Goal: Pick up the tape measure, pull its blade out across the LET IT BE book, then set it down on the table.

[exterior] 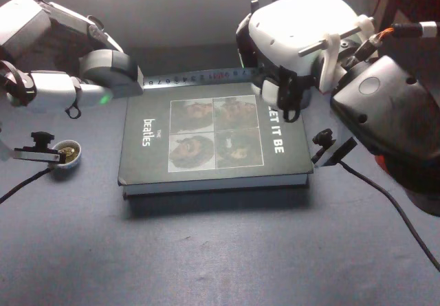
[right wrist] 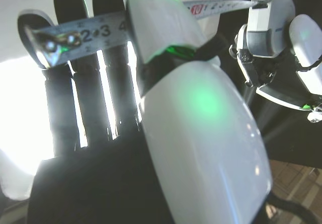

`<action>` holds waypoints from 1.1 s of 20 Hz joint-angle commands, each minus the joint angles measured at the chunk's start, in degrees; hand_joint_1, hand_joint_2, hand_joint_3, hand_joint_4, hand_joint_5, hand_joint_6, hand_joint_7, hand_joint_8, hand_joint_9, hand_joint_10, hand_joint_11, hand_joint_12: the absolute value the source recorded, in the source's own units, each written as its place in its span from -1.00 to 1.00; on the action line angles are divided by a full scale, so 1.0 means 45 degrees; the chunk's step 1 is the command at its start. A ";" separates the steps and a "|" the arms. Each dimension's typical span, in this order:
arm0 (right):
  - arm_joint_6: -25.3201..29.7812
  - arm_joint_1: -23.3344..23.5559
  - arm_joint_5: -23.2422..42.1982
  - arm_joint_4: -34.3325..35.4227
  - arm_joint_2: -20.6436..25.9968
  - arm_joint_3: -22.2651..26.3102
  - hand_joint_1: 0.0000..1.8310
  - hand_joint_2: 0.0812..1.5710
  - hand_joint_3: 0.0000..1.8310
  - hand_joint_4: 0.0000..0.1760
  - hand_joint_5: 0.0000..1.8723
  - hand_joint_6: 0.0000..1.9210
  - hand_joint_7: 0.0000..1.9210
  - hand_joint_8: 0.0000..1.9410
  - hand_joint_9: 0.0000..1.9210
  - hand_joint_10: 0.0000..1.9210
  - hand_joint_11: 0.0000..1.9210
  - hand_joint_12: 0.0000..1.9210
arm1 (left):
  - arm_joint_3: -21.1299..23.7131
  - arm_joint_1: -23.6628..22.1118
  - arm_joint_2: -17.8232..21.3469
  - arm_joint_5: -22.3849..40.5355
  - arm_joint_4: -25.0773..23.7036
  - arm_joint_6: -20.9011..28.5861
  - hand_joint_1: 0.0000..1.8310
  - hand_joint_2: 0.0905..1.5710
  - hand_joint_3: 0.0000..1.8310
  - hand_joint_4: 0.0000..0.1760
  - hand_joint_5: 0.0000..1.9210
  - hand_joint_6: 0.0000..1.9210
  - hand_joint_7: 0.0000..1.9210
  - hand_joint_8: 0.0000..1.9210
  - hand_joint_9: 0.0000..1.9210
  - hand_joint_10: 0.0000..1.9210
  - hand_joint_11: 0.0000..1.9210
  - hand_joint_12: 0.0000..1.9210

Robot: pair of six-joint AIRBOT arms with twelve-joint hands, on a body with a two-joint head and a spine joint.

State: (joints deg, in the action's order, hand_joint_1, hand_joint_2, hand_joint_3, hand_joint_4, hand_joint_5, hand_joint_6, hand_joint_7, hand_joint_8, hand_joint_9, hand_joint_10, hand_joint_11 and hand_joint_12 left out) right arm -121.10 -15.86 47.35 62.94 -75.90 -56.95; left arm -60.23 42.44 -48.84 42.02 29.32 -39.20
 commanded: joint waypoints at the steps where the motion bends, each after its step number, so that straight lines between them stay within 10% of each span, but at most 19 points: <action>1: -0.0030 0.0061 0.0791 -0.0903 0.0178 0.0056 0.48 0.46 -1.00 -1.00 -0.18 0.27 0.04 0.02 -0.21 0.44 -0.27 0.48 | -0.0071 -0.0074 0.0094 0.1801 -0.0015 0.0104 0.52 0.32 -1.00 -1.00 0.14 -0.34 0.15 -0.17 0.00 0.21 -0.14 0.05; 14: 0.0266 -0.0137 0.0288 -0.0901 0.1530 0.0368 0.48 0.46 -1.00 -1.00 -0.18 0.29 0.03 0.04 -0.24 0.46 -0.28 0.50 | 0.0019 0.0101 0.0145 0.2049 0.0117 0.0105 0.53 0.28 -1.00 -1.00 0.19 -0.50 0.26 -0.33 0.08 0.13 -0.12 0.05; 15: 0.0276 -0.0146 0.0260 -0.0901 0.1609 0.0379 0.34 0.47 -1.00 -1.00 -0.17 0.31 0.01 0.10 -0.21 0.12 -0.30 0.49 | 0.0020 0.0117 0.0150 0.2093 0.0129 0.0105 0.52 0.28 -1.00 -1.00 0.18 -0.44 0.26 -0.35 0.06 0.14 -0.14 0.04; 16: 0.0296 -0.0163 0.0230 -0.0901 0.1719 0.0381 0.45 0.47 -1.00 -1.00 -0.20 0.31 0.03 0.05 -0.22 0.39 -0.29 0.49 | 0.0022 0.0131 0.0154 0.2156 0.0156 0.0105 0.52 0.29 -1.00 -1.00 0.14 -0.34 0.26 -0.37 0.04 0.16 -0.16 0.04; 17: 0.0328 -0.0177 0.0198 -0.0901 0.1796 0.0382 0.33 0.48 -1.00 -1.00 -0.20 0.33 0.01 0.10 -0.21 0.11 -0.31 0.49 | 0.0027 0.0138 0.0159 0.2166 0.0169 0.0105 0.52 0.29 -1.00 -1.00 0.13 -0.32 0.26 -0.37 0.04 0.17 -0.18 0.04; 22: 0.0366 -0.0249 0.0138 -0.0919 0.1903 0.0441 0.30 0.49 -1.00 -1.00 -0.22 0.37 0.00 0.11 -0.15 -0.09 -0.31 0.47 | 0.0038 0.0141 0.0168 0.2166 0.0160 0.0105 0.51 0.30 -1.00 -1.00 0.16 -0.34 0.24 -0.37 0.03 0.19 -0.18 0.05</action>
State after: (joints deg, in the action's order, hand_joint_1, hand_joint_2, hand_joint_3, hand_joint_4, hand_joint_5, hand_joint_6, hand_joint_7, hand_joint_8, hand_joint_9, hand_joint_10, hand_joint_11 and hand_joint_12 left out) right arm -119.63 -17.45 44.45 62.76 -67.53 -55.09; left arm -59.96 43.51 -48.66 44.18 30.74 -39.27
